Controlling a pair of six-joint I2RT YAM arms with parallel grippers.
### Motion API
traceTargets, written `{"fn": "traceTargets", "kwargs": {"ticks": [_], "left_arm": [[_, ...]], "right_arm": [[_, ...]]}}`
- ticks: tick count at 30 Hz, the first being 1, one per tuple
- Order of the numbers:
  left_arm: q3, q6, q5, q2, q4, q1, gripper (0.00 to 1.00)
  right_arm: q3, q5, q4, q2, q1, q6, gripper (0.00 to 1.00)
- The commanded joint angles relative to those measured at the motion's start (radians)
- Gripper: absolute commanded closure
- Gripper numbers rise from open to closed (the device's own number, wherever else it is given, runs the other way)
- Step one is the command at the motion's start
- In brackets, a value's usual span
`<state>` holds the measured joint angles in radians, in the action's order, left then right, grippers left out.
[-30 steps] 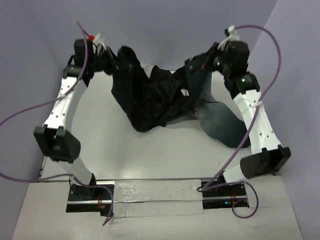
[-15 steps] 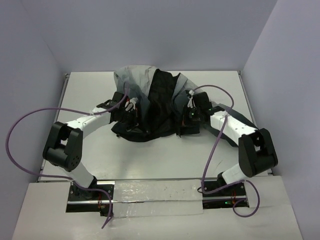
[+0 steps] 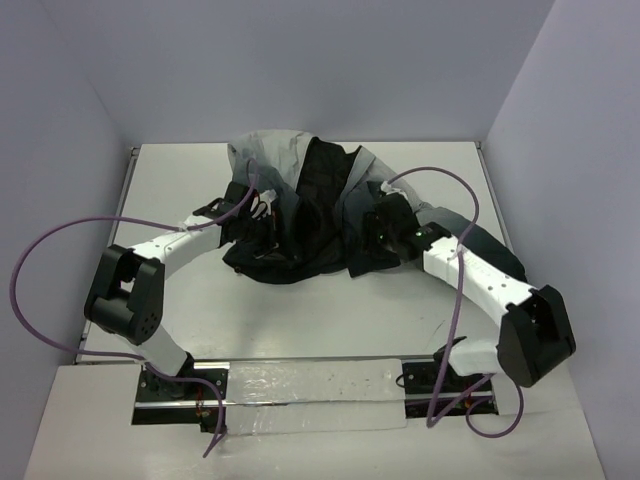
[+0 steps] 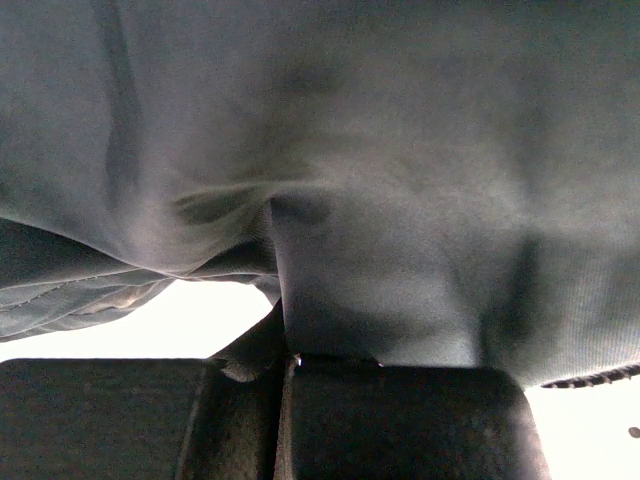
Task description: Zip up the jacket
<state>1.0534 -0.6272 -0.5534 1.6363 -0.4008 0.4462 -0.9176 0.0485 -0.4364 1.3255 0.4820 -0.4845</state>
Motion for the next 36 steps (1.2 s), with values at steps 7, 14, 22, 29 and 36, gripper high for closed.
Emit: {"fn": "traceTargets", "kwargs": {"ticks": [7, 14, 22, 29, 36], "left_arm": [[0.034, -0.028, 0.047, -0.024, 0.056, 0.01, 1.0], [0.034, -0.028, 0.05, -0.033, 0.053, 0.012, 1.0], [0.028, -0.035, 0.047, -0.018, 0.065, 0.017, 1.0], [0.039, -0.028, 0.075, -0.01, 0.04, 0.017, 1.0], [0.1, 0.032, 0.153, -0.029, -0.046, 0.015, 1.0]], "right_arm": [[-0.058, 0.391, -0.076, 0.019, 0.323, -0.093, 0.29], [-0.103, 0.477, -0.031, 0.274, 0.356, -0.071, 0.3], [-0.144, 0.601, -0.014, 0.412, 0.357, -0.059, 0.39], [-0.107, 0.612, 0.014, 0.254, 0.357, -0.051, 1.0], [-0.067, 0.308, 0.089, -0.076, 0.356, 0.088, 1.0]]}}
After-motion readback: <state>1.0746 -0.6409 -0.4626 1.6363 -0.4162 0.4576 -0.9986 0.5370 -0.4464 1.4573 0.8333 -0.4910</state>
